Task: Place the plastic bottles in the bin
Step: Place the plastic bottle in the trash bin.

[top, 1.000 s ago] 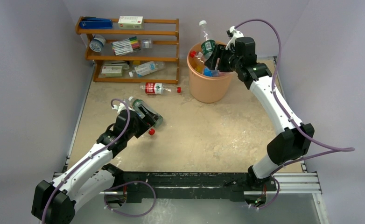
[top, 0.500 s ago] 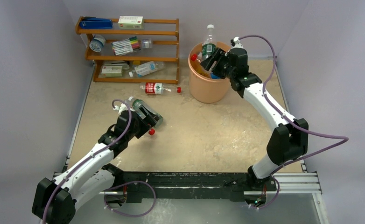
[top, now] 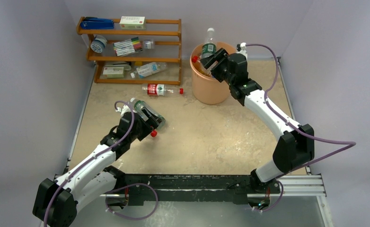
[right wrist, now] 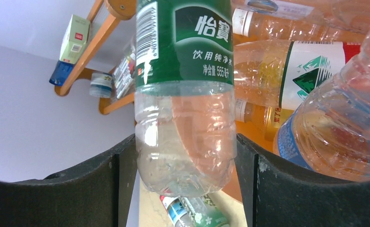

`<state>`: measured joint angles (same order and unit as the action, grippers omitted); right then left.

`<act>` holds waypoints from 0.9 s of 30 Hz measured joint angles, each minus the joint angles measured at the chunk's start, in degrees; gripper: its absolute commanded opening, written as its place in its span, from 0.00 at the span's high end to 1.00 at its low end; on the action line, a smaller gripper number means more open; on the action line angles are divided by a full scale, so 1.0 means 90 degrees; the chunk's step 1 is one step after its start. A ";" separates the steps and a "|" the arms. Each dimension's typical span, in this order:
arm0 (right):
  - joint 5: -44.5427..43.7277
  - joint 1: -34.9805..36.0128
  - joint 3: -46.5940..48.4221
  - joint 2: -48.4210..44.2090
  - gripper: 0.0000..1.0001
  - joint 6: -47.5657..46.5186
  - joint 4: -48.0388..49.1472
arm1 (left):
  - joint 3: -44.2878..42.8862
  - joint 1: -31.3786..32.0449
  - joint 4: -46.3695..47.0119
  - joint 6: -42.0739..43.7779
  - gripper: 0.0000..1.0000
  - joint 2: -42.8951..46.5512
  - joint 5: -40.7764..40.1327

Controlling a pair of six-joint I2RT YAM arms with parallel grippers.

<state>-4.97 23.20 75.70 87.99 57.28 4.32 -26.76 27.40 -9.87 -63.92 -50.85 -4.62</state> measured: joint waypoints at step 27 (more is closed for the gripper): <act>0.0036 0.0141 -0.0522 -0.2035 0.05 -0.0843 -0.0391 | 0.0000 0.0000 -0.0002 0.0000 0.08 0.0002 -0.0002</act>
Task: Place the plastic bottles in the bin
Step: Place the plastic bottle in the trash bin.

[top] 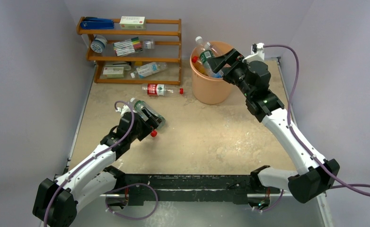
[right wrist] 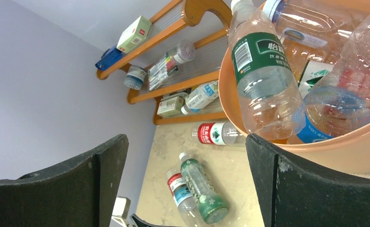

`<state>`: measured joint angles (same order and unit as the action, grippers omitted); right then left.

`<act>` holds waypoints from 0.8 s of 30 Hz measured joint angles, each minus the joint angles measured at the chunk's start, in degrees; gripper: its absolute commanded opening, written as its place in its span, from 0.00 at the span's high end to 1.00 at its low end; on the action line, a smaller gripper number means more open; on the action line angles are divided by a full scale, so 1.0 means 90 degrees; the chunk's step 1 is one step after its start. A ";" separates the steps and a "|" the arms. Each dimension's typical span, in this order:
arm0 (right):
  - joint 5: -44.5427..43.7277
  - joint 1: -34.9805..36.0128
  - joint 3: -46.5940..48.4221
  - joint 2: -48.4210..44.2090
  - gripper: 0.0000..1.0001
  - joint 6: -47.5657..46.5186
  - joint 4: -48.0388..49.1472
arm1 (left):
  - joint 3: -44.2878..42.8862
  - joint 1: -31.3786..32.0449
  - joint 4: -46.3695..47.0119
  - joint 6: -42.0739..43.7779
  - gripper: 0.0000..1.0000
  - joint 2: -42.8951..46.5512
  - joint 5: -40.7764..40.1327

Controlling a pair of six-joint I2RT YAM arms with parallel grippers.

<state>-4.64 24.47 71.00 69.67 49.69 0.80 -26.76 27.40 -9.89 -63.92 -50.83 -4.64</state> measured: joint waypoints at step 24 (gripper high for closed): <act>0.0962 -0.0221 0.0005 0.1326 0.07 -0.0508 0.0357 | -0.0002 0.0000 -0.0306 0.0002 0.08 0.0243 -0.0058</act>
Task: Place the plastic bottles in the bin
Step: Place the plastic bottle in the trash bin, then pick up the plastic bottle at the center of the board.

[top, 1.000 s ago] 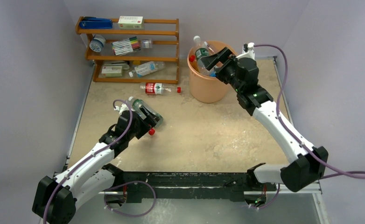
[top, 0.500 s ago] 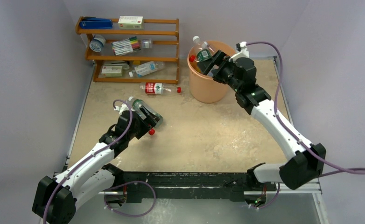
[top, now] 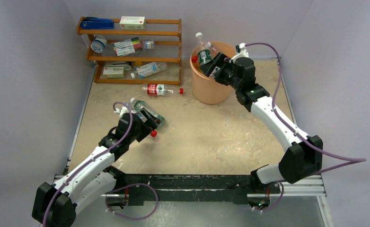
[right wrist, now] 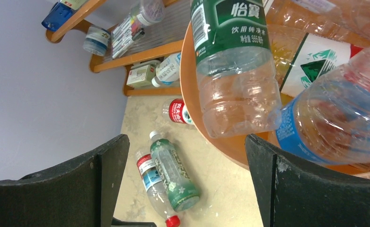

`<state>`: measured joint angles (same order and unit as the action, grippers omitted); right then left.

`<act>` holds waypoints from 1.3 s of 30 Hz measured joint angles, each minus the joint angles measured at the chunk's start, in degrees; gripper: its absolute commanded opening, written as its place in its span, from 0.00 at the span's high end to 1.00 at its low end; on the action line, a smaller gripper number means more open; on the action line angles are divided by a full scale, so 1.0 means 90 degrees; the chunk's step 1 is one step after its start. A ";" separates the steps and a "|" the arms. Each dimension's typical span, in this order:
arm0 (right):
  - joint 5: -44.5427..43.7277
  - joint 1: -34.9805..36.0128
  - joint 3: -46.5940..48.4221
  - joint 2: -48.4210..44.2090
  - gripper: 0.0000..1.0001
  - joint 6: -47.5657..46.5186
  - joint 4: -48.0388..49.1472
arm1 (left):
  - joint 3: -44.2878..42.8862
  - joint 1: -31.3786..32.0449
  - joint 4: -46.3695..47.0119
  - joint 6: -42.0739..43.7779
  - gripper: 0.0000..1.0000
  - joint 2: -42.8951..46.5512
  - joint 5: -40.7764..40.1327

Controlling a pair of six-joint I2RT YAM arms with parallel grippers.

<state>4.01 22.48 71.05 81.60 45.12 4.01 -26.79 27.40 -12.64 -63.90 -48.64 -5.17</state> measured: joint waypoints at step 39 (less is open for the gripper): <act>0.0614 0.2589 -0.0119 0.0916 0.17 -0.2421 -0.0512 | -0.1413 0.0000 -0.1916 0.0097 0.05 0.1098 -0.1545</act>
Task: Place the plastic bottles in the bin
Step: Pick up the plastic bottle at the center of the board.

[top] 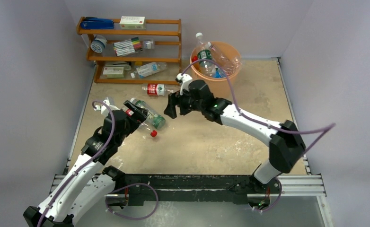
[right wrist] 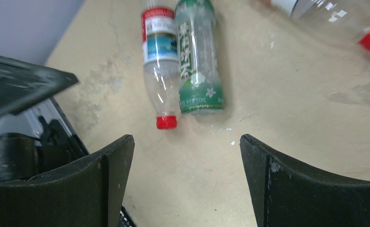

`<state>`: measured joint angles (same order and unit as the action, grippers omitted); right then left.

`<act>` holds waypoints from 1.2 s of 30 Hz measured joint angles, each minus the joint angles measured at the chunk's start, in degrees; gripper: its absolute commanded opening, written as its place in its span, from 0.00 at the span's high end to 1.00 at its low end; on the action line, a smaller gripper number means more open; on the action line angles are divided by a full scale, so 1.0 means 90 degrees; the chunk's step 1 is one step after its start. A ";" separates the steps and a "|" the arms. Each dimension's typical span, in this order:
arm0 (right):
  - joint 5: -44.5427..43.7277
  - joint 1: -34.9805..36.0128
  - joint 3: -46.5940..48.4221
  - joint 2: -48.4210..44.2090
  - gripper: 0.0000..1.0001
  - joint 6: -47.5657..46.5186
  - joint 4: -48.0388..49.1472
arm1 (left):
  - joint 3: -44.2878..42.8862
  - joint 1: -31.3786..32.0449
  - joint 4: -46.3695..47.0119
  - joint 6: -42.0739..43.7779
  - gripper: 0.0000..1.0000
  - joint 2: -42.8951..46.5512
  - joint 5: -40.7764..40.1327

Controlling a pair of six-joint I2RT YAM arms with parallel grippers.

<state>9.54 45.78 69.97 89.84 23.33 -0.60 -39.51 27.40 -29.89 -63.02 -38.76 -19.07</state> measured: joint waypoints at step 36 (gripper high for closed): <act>-0.0787 0.0799 0.1338 0.3194 0.06 -0.0539 0.0012 | -0.0002 0.0000 -0.0308 -0.0049 0.05 -0.0027 -0.0165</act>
<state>2.46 52.97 82.02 118.58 18.48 -0.49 -39.53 27.40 -32.67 -63.46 -39.00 -20.56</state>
